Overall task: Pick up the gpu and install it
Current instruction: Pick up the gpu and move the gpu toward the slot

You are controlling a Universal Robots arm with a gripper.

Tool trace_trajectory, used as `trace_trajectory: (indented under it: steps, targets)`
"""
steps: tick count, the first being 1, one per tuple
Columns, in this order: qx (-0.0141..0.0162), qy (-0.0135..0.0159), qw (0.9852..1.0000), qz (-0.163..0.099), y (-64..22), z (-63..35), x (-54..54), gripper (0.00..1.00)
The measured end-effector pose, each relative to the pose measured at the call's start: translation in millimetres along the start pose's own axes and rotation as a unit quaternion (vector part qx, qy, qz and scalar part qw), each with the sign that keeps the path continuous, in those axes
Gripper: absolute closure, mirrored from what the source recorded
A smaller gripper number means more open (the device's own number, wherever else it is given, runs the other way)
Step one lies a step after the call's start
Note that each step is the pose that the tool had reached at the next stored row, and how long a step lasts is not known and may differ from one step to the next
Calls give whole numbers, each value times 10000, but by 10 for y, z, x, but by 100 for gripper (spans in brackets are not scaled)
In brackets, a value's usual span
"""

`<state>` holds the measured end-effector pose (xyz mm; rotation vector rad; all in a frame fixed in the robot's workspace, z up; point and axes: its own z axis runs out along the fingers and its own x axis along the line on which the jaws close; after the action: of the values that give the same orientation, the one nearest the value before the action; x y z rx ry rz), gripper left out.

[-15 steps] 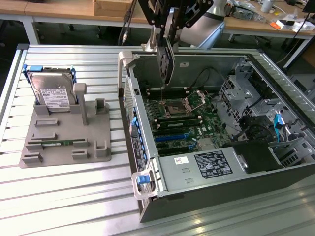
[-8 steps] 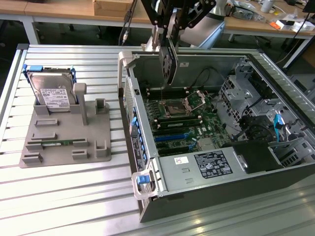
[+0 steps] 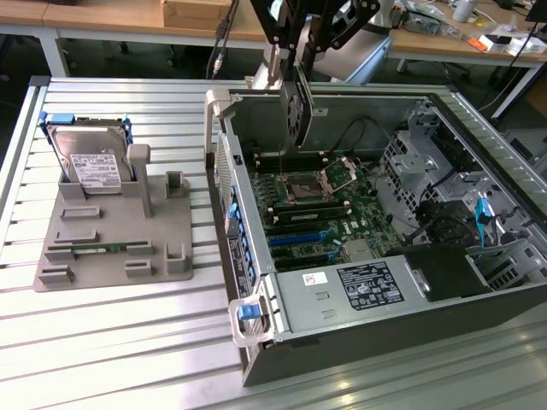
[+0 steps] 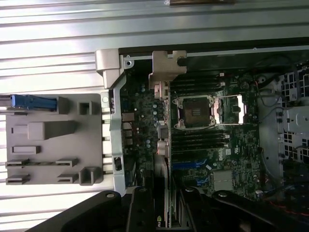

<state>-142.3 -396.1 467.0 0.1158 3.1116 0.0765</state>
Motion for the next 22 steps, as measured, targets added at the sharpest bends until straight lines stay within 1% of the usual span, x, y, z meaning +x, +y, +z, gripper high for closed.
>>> trace_trajectory:
  steps: [17, 22]
  targets:
    - [0, 0, 10000, 0, 12, 10, -171, 74]
    - [0, 0, 10000, 0, 18, 14, -253, 74]
